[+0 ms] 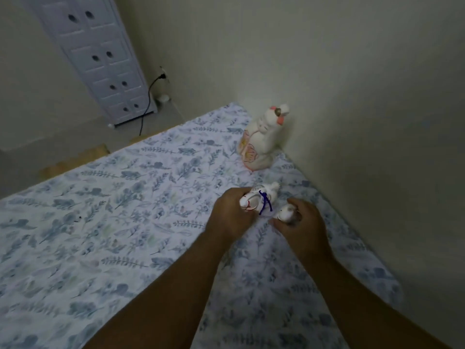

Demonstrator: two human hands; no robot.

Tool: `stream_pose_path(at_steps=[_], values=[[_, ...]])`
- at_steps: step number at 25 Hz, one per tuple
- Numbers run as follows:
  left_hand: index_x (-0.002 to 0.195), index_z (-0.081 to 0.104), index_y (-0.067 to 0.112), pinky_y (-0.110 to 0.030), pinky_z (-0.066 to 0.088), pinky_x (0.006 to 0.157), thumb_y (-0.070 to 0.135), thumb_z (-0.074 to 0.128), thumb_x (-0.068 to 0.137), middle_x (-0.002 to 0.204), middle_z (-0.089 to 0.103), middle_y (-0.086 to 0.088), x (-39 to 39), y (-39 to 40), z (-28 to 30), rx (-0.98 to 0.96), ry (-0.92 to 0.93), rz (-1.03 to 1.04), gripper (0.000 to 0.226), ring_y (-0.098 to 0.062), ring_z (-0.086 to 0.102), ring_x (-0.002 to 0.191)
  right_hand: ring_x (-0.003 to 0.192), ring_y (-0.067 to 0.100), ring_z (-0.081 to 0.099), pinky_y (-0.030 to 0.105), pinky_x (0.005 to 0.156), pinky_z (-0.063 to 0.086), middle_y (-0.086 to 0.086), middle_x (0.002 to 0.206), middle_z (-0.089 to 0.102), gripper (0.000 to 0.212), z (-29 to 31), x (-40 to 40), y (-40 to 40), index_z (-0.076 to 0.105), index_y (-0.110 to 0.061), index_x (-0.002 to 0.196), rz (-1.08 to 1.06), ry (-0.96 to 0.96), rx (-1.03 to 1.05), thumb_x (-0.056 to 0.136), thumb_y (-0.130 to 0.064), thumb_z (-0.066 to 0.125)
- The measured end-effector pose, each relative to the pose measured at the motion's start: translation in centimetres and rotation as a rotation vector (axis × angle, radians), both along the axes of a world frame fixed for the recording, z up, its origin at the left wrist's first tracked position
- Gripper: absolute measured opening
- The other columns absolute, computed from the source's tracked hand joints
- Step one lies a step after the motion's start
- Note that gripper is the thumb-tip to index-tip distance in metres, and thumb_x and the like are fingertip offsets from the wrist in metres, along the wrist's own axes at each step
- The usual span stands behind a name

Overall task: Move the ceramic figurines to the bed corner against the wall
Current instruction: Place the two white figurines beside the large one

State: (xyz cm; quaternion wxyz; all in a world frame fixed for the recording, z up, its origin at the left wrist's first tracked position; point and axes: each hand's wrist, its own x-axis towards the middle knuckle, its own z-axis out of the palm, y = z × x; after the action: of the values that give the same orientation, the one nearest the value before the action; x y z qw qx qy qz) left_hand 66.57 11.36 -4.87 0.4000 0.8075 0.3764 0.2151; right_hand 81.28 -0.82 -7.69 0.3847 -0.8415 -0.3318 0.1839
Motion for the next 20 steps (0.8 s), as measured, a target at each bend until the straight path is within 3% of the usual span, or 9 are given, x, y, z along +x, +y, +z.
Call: stream_pose_path(at_steps=[1, 3, 6, 12, 20], values=[[0.098, 0.075, 0.007, -0.017, 0.038, 0.068, 0.002, 0.078, 0.076, 0.095, 0.073, -0.005, 1.6, 0.3, -0.4, 0.0, 0.004, 0.002, 0.023, 0.0, 0.051, 0.081, 0.113, 0.028, 0.061, 0.046, 0.093, 0.056, 0.005, 0.118, 0.061, 0.068, -0.4, 1.2, 0.2, 0.065, -0.01, 0.126, -0.004, -0.002, 0.004, 0.067, -0.026, 0.095], [0.107, 0.074, 0.011, -0.01, 0.035, 0.072, 0.007, 0.079, 0.078, 0.103, 0.072, -0.004, 4.1, 1.0, -1.0, 0.002, 0.023, 0.005, 0.03, -0.007, 0.056, 0.089, 0.111, 0.03, 0.062, 0.047, 0.091, 0.057, 0.012, 0.12, 0.064, 0.066, -1.3, 2.9, 0.7, 0.066, -0.008, 0.124, -0.005, -0.002, 0.026, 0.068, -0.024, 0.095], [0.113, 0.072, 0.02, 0.001, 0.036, 0.073, 0.014, 0.081, 0.076, 0.106, 0.073, 0.002, 6.0, 1.8, -1.5, -0.042, 0.024, -0.004, 0.038, -0.005, 0.061, 0.092, 0.104, 0.03, 0.066, 0.049, 0.086, 0.059, 0.014, 0.114, 0.07, 0.061, -2.3, 4.1, 1.0, 0.068, -0.003, 0.119, 0.006, -0.012, 0.051, 0.067, -0.021, 0.095], [0.12, 0.069, 0.02, -0.005, 0.045, 0.08, 0.017, 0.086, 0.075, 0.109, 0.074, 0.007, 5.7, 1.7, -1.5, -0.099, 0.001, -0.004, 0.049, -0.002, 0.065, 0.096, 0.093, 0.021, 0.061, 0.031, 0.075, 0.052, 0.002, 0.1, 0.063, 0.055, -2.4, 3.4, 0.8, 0.069, -0.007, 0.108, -0.019, -0.052, 0.122, 0.062, -0.018, 0.096], [0.123, 0.065, 0.019, -0.01, 0.048, 0.079, 0.02, 0.086, 0.075, 0.107, 0.071, 0.008, 5.7, 1.4, -1.3, -0.127, 0.04, 0.01, 0.052, -0.005, 0.063, 0.093, 0.087, 0.021, 0.062, 0.04, 0.072, 0.06, 0.003, 0.097, 0.064, 0.052, -1.9, 1.3, -0.7, 0.066, -0.011, 0.103, -0.05, -0.048, 0.084, 0.063, -0.024, 0.096]])
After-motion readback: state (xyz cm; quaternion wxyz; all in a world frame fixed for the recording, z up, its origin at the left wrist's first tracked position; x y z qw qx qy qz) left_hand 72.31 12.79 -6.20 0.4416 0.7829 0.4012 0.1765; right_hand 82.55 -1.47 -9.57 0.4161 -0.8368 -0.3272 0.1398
